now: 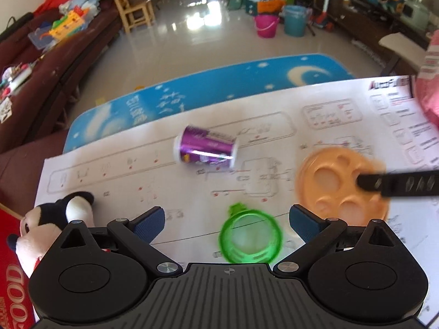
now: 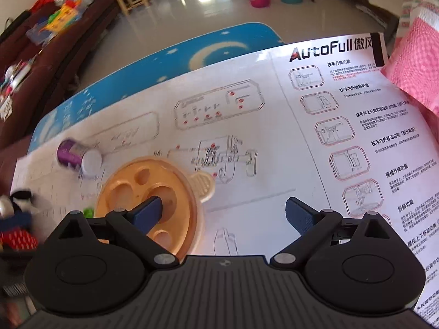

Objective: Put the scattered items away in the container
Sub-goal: 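Lower the right gripper onto the orange toy's rim while the left tool approaches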

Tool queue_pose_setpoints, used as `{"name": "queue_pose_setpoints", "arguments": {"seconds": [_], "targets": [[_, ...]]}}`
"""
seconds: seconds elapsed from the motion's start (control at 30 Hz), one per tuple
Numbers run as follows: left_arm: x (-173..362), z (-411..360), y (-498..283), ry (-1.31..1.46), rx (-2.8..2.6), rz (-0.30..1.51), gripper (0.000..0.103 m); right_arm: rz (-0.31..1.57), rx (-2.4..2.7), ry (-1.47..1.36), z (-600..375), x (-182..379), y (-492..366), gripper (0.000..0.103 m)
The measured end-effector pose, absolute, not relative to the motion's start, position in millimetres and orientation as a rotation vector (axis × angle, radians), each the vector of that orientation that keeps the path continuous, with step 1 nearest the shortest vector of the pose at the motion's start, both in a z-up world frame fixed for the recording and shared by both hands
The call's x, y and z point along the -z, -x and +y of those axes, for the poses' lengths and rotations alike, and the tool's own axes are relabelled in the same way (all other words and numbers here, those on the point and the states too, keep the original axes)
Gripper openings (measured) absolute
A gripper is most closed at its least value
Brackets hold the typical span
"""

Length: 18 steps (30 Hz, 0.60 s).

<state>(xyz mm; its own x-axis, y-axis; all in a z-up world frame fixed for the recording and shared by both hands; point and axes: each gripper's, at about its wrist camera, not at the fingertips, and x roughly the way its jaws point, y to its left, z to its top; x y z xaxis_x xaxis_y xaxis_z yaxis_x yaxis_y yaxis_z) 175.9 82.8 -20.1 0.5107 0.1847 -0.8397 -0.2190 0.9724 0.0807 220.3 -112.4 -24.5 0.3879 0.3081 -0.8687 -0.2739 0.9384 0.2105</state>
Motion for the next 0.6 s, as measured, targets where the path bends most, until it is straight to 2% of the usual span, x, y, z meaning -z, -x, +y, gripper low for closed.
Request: {"name": "queue_pose_setpoints", "arguments": {"seconds": [0.2, 0.37, 0.6], "targets": [[31.4, 52.7, -158.3, -0.085, -0.215, 1.019, 0.100, 1.104, -0.397, 0.030, -119.8, 21.5, -182.6, 0.098], [31.2, 44.9, -124.5, -0.116, -0.157, 1.037, 0.101, 1.174, -0.419, 0.012, -136.1, 24.1, -147.9, 0.098], [35.2, 62.7, -77.5, -0.041, -0.206, 1.095, 0.100, 1.218, -0.496, 0.040, -140.9, 24.8, -86.2, 0.098]]}}
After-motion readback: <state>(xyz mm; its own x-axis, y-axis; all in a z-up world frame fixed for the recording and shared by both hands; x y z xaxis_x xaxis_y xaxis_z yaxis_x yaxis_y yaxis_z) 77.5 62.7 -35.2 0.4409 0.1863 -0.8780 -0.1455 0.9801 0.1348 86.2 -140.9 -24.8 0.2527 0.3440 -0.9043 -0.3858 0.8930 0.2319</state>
